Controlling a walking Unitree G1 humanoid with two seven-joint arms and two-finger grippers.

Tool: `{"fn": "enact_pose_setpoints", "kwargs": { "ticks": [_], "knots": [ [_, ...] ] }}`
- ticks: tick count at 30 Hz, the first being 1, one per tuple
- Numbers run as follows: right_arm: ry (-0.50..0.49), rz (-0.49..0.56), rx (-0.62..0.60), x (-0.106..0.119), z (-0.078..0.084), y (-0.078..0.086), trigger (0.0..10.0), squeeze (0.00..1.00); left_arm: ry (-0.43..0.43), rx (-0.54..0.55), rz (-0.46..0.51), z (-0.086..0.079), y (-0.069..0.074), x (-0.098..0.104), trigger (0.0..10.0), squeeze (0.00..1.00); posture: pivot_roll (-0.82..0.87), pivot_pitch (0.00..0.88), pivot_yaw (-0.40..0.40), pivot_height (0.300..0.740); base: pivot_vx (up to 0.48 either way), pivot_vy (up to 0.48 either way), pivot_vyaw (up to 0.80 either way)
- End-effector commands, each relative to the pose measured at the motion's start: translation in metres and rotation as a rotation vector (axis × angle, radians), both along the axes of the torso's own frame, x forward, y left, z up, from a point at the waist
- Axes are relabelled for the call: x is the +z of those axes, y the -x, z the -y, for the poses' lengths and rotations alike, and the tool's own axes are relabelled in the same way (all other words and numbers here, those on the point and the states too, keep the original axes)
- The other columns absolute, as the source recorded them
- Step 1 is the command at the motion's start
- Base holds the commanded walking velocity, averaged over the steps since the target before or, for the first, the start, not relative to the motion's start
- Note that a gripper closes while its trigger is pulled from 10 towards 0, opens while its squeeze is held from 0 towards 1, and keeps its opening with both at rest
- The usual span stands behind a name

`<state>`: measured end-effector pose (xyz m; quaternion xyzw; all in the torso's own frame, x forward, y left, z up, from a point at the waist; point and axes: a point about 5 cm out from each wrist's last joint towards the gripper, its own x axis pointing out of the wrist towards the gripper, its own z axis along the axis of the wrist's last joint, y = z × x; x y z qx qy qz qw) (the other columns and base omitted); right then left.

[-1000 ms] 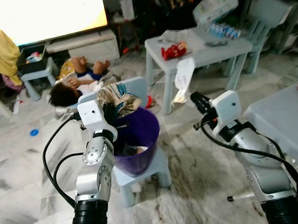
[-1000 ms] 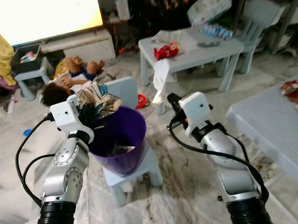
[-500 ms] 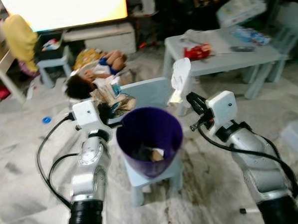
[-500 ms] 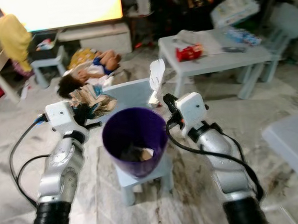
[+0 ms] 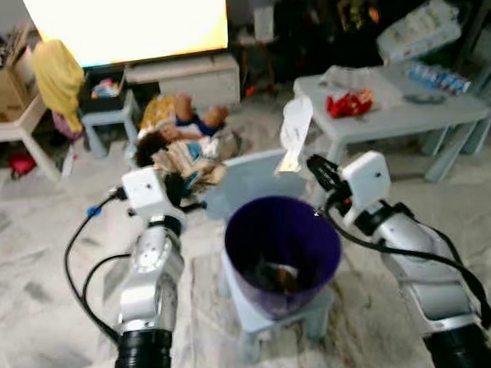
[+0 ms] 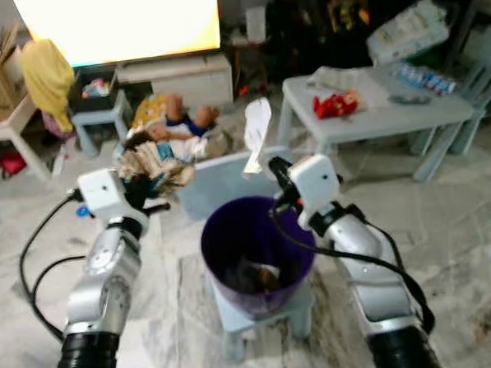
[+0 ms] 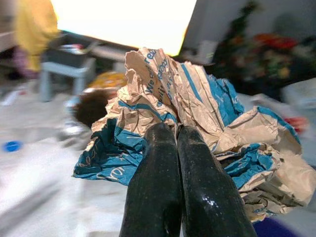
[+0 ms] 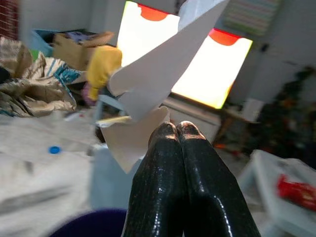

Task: Picking trash to rubbish bin

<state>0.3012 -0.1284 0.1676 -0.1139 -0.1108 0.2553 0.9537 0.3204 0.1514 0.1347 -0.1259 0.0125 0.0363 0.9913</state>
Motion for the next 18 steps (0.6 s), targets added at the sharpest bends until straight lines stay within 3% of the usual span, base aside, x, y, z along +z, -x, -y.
{"fn": "enact_pose_setpoints", "kwargs": {
  "ticks": [1,11,18],
  "knots": [
    [0.018,0.017,-0.015,0.0047,0.0065,-0.0008,10.0,0.00,0.015,-0.024,-0.011,0.0077,0.0002,-0.0023,10.0,0.00,-0.06,0.057,-0.008,0.740,0.000,0.000,0.00],
    [0.023,0.015,-0.040,0.0052,0.0084,-0.0023,10.0,0.00,0.026,-0.025,-0.002,0.0084,-0.0003,-0.0011,10.0,0.00,-0.07,0.060,-0.009,0.740,0.000,0.000,0.00],
    [0.021,0.009,-0.049,0.0045,0.0096,-0.0028,10.0,0.00,0.048,-0.022,-0.002,0.0093,-0.0006,-0.0015,10.0,0.00,-0.07,0.062,-0.010,0.740,0.000,0.000,-0.80]
  ]
}}
